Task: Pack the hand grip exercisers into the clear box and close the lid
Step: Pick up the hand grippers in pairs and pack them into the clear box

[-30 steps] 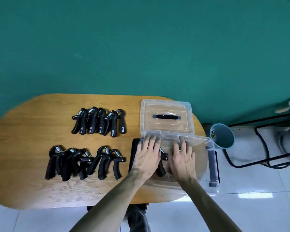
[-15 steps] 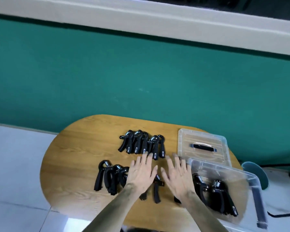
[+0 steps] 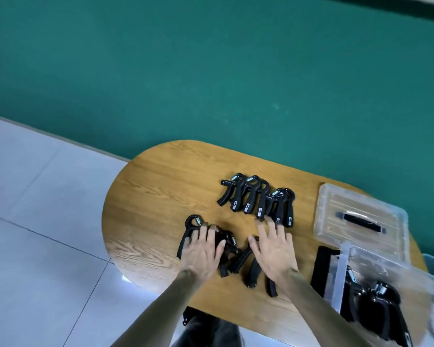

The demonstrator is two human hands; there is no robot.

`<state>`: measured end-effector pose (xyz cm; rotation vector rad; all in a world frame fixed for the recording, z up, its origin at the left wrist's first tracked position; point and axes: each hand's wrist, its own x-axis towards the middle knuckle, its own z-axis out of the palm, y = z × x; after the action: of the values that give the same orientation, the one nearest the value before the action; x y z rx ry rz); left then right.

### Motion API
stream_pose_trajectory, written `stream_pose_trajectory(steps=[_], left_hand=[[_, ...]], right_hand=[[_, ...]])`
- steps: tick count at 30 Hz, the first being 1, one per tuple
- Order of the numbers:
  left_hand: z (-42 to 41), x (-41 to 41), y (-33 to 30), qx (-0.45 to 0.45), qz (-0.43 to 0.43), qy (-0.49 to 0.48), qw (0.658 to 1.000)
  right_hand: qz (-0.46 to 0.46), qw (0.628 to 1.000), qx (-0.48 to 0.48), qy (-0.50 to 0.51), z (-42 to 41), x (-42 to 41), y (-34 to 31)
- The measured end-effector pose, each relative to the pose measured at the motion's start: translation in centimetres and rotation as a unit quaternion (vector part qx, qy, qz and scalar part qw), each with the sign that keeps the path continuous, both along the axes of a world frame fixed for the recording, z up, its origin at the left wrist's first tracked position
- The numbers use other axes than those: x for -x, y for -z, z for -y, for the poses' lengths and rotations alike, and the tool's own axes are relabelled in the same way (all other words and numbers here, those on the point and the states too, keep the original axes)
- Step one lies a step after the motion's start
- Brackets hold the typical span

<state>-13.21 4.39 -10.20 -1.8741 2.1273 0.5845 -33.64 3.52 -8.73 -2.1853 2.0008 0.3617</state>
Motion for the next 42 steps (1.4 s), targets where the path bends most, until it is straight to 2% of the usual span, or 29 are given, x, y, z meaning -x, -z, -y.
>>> stream_pose_trajectory(steps=[11,21,28,33,39,42], left_hand=[[1.5,-2.5,7.5,-0.044,-0.022,-0.067,0.997],[0.9,-2.8,15.8,0.011,-0.109,-0.142,0.984],[1.1,-2.5,16.1,0.02,-0.144,-0.173,0.974],[1.4,-3.1,15.8,0.023,-0.146,-0.158,0.976],[2.1,-3.4,15.6,0.032,-0.113,-0.157,0.981],[2.4,-3.2,15.0,-0.001,-0.091,-0.145,0.985]], right_hand=[[-0.005,0.997,-0.009,-0.072,6.7,-3.8,6.4],[0.005,0.999,0.034,-0.015,14.7,-8.8,13.9],[0.008,0.999,0.027,0.036,16.0,-8.9,16.3],[0.052,0.993,0.028,0.102,17.1,-10.9,16.4],[0.051,0.991,0.041,0.117,17.3,-10.9,16.6],[0.06,0.99,0.045,0.122,17.2,-10.8,16.6]])
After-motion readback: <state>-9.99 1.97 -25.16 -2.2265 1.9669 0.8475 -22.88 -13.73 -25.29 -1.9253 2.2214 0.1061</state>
